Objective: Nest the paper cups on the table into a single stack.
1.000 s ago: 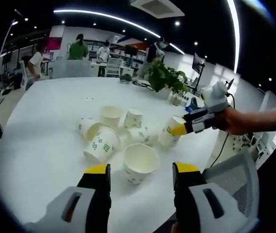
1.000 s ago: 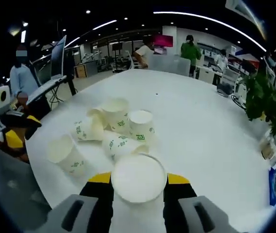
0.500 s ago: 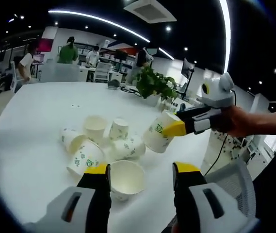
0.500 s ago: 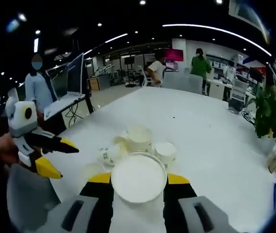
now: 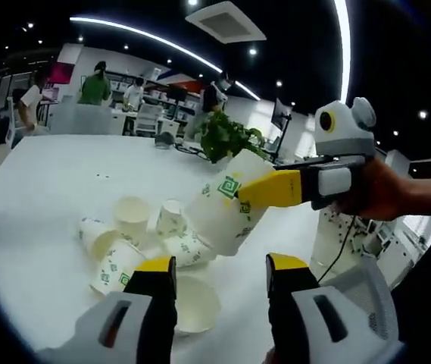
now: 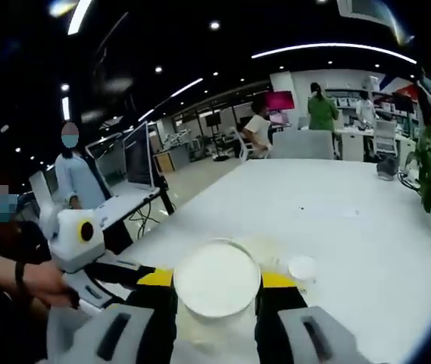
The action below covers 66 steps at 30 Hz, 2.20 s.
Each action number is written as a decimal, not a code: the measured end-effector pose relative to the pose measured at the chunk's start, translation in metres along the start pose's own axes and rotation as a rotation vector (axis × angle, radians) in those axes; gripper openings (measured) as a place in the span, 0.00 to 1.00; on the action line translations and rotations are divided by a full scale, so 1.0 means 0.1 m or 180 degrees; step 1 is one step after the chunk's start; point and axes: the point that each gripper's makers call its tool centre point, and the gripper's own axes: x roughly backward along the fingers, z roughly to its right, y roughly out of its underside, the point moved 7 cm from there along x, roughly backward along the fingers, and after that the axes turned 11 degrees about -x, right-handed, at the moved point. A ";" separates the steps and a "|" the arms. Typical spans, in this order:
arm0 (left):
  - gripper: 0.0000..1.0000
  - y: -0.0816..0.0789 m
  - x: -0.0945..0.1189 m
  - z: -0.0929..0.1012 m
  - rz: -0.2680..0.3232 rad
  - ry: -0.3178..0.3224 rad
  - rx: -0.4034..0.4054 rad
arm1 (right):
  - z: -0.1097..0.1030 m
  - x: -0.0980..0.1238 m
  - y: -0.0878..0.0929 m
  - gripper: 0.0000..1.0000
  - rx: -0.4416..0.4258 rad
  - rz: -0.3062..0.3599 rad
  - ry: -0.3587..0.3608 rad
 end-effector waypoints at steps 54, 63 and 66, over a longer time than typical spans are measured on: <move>0.00 -0.14 0.34 0.04 0.0459 0.0494 -0.0234 | -0.51 -0.29 0.16 0.49 -0.0536 -0.0326 -0.1315; 0.00 -0.10 0.31 0.06 0.0352 0.0507 -0.0223 | -0.46 -0.23 0.19 0.53 -0.0389 -0.0328 -0.1150; 0.00 -0.08 0.30 0.03 0.0327 0.0485 -0.0222 | -0.46 -0.20 0.18 0.54 -0.0348 -0.0317 -0.1097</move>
